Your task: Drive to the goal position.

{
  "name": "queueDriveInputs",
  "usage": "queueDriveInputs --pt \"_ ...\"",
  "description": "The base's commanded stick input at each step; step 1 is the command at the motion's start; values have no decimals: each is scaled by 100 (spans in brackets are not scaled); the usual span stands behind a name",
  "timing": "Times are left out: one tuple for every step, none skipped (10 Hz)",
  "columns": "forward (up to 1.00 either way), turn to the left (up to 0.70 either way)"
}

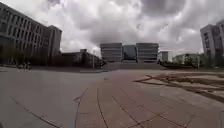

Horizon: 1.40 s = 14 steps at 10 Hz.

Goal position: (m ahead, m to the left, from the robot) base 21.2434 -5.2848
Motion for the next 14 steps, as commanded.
queueDriveInputs --pt "100 -8" --pt "100 -8" --pt "100 -8" --pt "100 -8" --pt "100 -8" --pt "100 -8" --pt "100 -8" --pt "100 -8" --pt "100 -8" --pt "100 -9" --pt "100 -9" --pt "100 -9" --pt "100 -9" --pt "100 -9"
